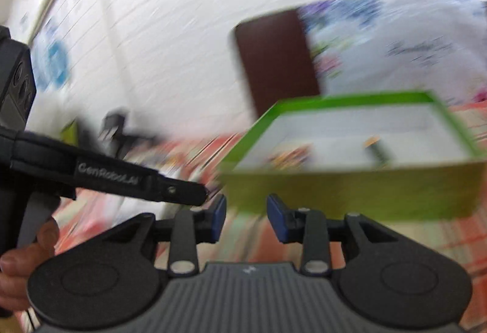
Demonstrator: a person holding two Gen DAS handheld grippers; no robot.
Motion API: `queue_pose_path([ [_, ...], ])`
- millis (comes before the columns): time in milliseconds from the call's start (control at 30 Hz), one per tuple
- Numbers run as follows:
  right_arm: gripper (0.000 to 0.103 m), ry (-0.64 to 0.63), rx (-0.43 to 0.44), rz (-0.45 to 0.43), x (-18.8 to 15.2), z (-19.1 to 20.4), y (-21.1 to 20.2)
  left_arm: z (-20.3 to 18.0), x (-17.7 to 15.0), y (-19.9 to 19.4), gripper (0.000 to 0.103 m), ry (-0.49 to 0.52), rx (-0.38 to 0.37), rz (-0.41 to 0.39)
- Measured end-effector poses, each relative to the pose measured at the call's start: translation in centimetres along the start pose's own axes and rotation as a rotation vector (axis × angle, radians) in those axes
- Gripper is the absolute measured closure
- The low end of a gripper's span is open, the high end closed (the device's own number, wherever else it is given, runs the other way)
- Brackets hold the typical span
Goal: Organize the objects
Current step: 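Grasp the white HP box with the left tool and lower it into the green box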
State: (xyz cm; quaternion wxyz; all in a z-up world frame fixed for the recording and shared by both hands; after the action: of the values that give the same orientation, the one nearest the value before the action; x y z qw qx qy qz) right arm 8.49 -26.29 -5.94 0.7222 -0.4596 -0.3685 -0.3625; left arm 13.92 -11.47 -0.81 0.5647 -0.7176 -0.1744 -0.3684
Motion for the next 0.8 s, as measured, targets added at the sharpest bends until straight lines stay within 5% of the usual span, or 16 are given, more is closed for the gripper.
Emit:
queue_pose_path([
  [167,0.054,-0.114,0.090,0.129,-2.5,5.4,2.9,7.3,-3.0,-1.9,0.079,-0.130,0.115,0.043],
  [333,0.047,-0.301,0.091,0.159,-3.3,9.2,4.6,10.5,-1.4,-2.0,0.078,-0.229,0.078,0.014],
  [600,0.041,-0.347,0.056,0.251,-3.1,9.9,10.0,10.5,0.7,2.8,0.025,-0.233,0.030,0.024],
  [667,0.042,-0.340,0.064,0.260,-3.2,9.8,10.9,10.1,0.4,2.9,0.037,-0.254,-0.005,0.027],
  [800,0.060,-0.352,0.066,0.218,-3.0,10.6,9.5,9.3,0.2,0.1,0.043,-0.207,0.017,-0.048],
])
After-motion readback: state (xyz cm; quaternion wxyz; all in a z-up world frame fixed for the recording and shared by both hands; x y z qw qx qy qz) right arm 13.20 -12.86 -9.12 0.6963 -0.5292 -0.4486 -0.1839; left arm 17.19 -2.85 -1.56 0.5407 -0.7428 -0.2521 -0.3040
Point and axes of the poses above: each gripper's, at about its wrist camera, not at the fingertips, and y roughly the way its jaws point, z to its left, x to its top, the point moved 5 cm from there along y, roughly the way its jaws point, and after that the axes turned 4 degrees about x, right-handed, at the moved point
